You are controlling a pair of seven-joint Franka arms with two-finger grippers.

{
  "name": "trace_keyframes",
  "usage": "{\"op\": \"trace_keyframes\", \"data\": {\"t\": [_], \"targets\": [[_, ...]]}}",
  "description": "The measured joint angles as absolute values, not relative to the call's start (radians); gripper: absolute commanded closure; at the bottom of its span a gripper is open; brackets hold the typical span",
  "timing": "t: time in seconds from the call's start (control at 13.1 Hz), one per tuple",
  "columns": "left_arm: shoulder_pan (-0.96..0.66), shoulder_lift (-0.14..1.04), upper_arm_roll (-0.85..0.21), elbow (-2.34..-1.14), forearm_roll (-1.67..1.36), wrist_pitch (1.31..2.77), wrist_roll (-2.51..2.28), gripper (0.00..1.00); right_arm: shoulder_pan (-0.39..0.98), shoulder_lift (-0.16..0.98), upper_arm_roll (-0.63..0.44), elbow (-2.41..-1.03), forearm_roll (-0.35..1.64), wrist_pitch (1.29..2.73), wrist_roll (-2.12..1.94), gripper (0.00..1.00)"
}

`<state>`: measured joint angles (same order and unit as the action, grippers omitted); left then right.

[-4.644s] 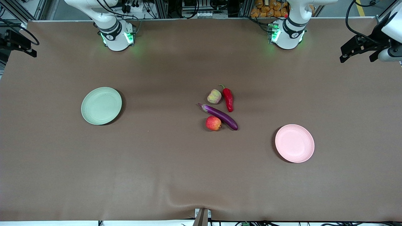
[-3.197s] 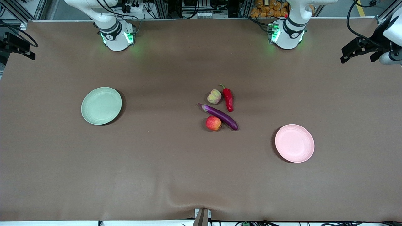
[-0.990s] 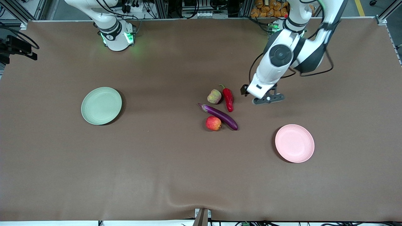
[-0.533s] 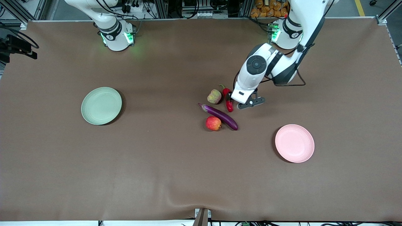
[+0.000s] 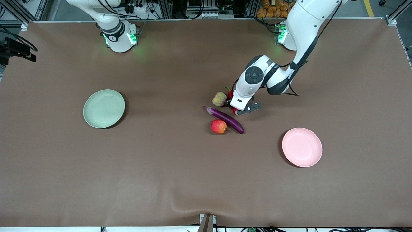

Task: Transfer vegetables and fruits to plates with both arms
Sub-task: 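Reach the left gripper to the red chili pepper and grasp it, then place the chili on the pink plate while the right gripper reaches out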

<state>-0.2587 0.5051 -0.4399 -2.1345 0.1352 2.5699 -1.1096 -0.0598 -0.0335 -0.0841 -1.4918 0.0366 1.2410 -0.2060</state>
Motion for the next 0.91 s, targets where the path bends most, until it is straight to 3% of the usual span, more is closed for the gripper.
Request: {"op": "trace_keyframes", "data": {"t": [0.08,0.46,0.91], "targets": [[-0.259,0.509,-0.440,-2.134,0.135,2.570,-1.110,1.00,-0.061,-0.032,-0.084,-1.492,0.037,1.240,-0.206,0.00],[-0.244,0.492,-0.436,-2.134,0.139,2.560,-1.111,1.00,-0.063,-0.029,-0.084,-1.492,0.037,1.240,-0.207,0.00],[-0.007,0.263,-0.429,-2.122,0.148,2.364,-0.892,1.00,-0.066,0.109,-0.084,-1.480,0.031,1.245,-0.208,0.00]]}}
